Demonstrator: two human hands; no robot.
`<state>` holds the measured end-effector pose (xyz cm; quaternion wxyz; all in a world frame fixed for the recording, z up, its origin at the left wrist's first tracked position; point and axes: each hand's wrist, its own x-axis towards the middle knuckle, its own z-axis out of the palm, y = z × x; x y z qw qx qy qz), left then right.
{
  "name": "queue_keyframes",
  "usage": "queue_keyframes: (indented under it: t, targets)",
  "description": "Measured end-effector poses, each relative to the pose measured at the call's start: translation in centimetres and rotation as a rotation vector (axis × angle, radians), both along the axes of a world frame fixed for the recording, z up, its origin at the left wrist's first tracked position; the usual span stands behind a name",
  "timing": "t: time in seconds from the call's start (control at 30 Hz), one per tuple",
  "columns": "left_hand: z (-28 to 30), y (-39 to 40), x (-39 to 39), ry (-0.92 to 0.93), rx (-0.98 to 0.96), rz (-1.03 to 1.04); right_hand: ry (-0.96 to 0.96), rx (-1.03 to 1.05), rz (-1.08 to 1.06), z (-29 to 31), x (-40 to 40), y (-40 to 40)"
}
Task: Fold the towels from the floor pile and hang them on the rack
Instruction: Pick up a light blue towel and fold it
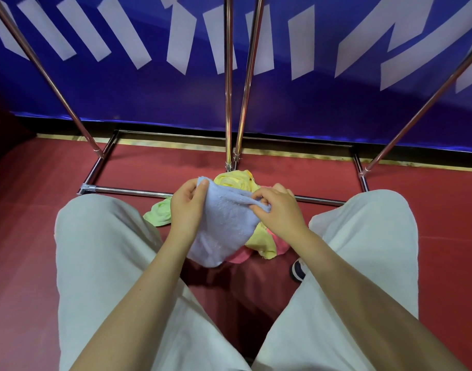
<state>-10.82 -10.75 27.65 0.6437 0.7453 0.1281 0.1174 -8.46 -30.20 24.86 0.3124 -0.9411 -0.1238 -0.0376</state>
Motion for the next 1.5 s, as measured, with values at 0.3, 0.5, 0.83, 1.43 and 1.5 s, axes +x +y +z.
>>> queue_keyframes:
  t: [0.3,0.5,0.83,1.43,1.5]
  targets:
    - [0.3,-0.5,-0.4,-0.06,0.037,-0.034,0.167,0.049,-0.091,0.9,-0.1,-0.6]
    - [0.6,-1.4,-0.8,-0.136,0.13,-0.1,0.192,0.027,-0.169,0.4,0.2,-0.4]
    - [-0.6,0.1,0.7,-0.083,-0.09,0.143,0.374,0.771,-0.171,1.3,0.9,0.5]
    - [-1.8,-1.8,1.7,0.238,-0.457,0.189,0.037,0.544,-0.453,0.6,0.2,3.2]
    - [-2.2,-2.0,1.8,0.299,-0.651,0.128,0.026,0.533,-0.471,0.3,0.2,3.7]
